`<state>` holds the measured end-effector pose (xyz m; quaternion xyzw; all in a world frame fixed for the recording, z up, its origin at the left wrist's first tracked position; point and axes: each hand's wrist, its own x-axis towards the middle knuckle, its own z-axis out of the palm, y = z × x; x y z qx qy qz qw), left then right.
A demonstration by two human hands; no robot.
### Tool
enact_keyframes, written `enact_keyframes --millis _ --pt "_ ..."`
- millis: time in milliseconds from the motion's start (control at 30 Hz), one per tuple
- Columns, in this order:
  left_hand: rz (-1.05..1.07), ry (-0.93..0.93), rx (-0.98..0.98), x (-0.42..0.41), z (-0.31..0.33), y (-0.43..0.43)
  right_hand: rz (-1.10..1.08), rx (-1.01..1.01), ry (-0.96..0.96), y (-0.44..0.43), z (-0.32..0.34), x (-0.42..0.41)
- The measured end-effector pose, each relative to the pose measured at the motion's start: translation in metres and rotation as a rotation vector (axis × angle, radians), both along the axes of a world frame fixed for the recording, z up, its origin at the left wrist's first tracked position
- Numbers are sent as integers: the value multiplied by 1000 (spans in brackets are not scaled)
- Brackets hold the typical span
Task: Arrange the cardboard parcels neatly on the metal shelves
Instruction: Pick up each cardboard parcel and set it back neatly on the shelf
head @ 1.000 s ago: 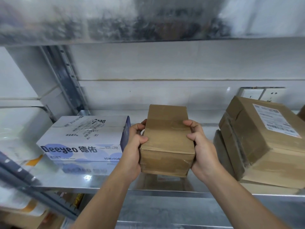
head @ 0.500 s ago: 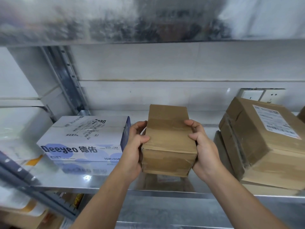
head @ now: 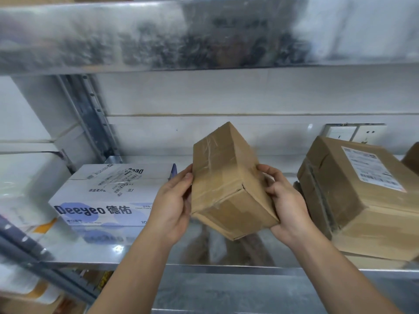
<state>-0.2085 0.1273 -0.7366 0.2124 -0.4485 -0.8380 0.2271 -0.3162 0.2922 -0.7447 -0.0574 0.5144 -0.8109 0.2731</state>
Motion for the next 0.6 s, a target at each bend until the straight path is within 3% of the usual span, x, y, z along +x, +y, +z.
enact_keyframes --millis 233,600 --pt "-87 53 -196 1 4 10 66 108 -50 -5 -4 13" --pt "-128 49 -294 -1 -9 19 43 127 -151 -13 -18 25"
